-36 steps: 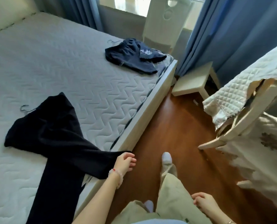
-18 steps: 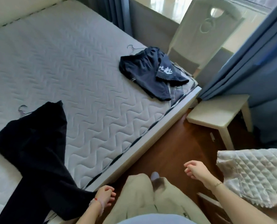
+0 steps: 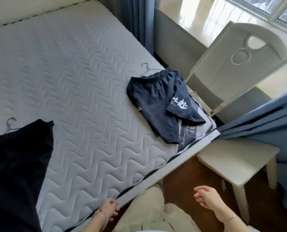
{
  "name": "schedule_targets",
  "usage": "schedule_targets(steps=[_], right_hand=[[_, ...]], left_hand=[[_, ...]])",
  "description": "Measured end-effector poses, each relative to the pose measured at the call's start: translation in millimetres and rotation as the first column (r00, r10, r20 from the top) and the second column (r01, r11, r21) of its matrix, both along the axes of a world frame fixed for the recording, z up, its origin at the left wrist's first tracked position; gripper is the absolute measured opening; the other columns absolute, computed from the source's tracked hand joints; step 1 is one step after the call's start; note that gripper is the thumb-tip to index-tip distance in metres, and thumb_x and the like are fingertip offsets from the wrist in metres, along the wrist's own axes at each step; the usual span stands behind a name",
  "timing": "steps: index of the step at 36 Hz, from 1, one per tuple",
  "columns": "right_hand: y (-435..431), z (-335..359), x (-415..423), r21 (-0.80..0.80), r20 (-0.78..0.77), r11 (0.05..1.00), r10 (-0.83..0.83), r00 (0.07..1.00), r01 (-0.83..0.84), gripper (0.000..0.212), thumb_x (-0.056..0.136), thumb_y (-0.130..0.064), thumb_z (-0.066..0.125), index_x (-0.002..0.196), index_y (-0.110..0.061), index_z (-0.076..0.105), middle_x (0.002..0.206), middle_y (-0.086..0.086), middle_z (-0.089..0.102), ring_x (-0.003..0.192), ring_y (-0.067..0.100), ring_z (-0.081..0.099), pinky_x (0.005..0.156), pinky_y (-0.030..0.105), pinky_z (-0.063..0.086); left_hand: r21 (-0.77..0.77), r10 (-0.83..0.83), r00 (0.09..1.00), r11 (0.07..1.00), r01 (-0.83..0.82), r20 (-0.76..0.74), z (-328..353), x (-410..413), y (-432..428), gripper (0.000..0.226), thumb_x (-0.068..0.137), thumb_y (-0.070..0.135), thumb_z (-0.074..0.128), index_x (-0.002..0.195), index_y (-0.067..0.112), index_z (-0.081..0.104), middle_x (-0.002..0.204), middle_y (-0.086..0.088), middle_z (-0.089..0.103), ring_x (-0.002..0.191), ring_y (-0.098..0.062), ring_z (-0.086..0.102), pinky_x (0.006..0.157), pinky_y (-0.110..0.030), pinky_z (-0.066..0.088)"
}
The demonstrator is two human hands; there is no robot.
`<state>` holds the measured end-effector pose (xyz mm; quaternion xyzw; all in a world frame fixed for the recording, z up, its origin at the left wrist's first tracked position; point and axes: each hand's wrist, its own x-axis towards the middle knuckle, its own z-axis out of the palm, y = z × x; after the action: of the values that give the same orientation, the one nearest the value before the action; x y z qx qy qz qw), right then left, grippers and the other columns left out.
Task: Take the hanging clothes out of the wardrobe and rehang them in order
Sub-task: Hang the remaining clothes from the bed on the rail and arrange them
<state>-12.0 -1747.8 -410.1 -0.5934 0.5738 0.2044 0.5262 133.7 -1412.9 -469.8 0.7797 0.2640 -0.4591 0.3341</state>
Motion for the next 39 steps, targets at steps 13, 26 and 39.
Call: schedule_targets(steps=[13,26,39], right_hand=[[-104.2,-3.6,75.9,0.051,-0.103,0.998,0.047,0.994,-0.041,0.023,0.086,0.004,0.041,0.087,0.002,0.065,0.060,0.014,0.063,0.040,0.016,0.048,0.044,0.016,0.032],[-207.4,-28.3,297.8,0.018,0.062,0.931,0.364,0.929,-0.366,0.024,0.085,0.007,0.044,0.091,-0.004,0.064,0.065,0.009,0.063,0.056,0.018,0.052,0.053,0.023,0.039],[-289.7,-104.3,539.0,-0.260,0.189,0.782,0.617,0.764,-0.567,0.027,0.084,-0.011,0.056,0.109,-0.011,0.066,0.094,0.005,0.069,0.086,0.019,0.059,0.080,0.034,0.048]], left_hand=[[-0.336,0.040,0.988,0.942,0.013,0.149,49.5,154.9,-196.8,0.023,0.091,-0.001,0.039,0.079,0.013,0.051,0.067,-0.006,0.053,0.052,-0.015,0.046,0.038,-0.016,0.032],[-0.246,0.267,0.951,0.943,-0.225,0.153,1.6,197.8,-214.9,0.022,0.090,-0.001,0.039,0.086,0.009,0.058,0.070,-0.006,0.060,0.058,-0.017,0.050,0.049,-0.021,0.034],[0.175,-0.061,0.930,0.985,-0.003,0.361,-67.9,278.5,-213.8,0.033,0.086,0.001,0.050,0.117,0.006,0.060,0.122,-0.014,0.061,0.112,-0.028,0.059,0.096,-0.033,0.044]])
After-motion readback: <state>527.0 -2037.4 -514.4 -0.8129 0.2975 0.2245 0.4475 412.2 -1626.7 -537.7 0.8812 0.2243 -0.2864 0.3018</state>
